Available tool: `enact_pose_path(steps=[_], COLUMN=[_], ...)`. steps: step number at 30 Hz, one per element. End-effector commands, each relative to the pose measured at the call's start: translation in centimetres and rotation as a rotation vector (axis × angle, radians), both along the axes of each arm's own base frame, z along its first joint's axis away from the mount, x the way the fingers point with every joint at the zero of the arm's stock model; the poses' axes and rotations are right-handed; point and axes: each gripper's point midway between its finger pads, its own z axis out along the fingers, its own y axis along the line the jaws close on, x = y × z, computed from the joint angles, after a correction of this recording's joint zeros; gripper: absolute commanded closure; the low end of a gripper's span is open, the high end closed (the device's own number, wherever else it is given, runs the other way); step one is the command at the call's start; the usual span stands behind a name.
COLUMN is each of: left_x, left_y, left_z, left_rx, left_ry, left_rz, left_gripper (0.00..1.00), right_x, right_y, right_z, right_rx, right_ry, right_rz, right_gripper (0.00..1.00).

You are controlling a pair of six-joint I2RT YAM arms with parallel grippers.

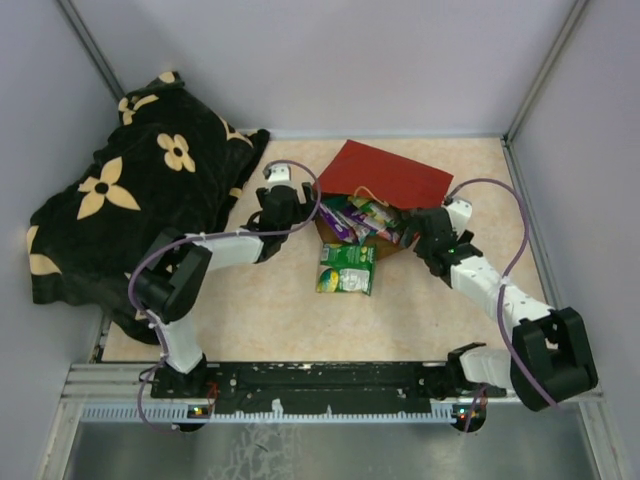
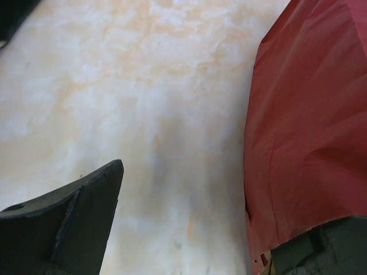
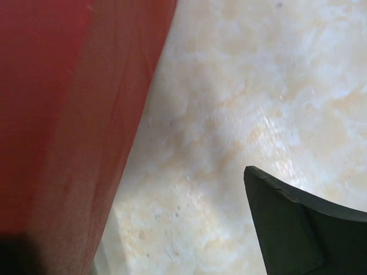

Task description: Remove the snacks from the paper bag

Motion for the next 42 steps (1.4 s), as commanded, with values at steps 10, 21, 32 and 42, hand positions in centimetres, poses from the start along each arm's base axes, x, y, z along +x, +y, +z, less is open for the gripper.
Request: enact_pose_path(steps=[10, 21, 32, 42], left_x=[7.0, -9.5, -15.9, -17.8], left_y=[-2.9, -2.8, 0.3, -1.0], left_z=[2.8, 3.6, -2.7, -2.7], left_rx=[0.073, -0.129, -0.221, -0.341], left_ry=[-0.084, -0.063, 0.156, 0.179], left_rz=[-0.192, -0.591, -0.519, -0.591], left_gripper=[0.00, 0.00, 0.00, 0.00], right_x=[7.5, -3.7, -4.9, -1.9], right_y=[-0.5, 11.0, 11.4, 13.9], right_z=[6.5, 5.8, 0.6, -0.6], right_rx=[0.055, 0.300, 0.422, 0.442], right_ry=[-0.167, -0.348, -0.294, -0.296], right_rz=[0.049, 0.413, 0.360, 0.359], right_gripper=[0.01, 0.01, 0.19, 0.30])
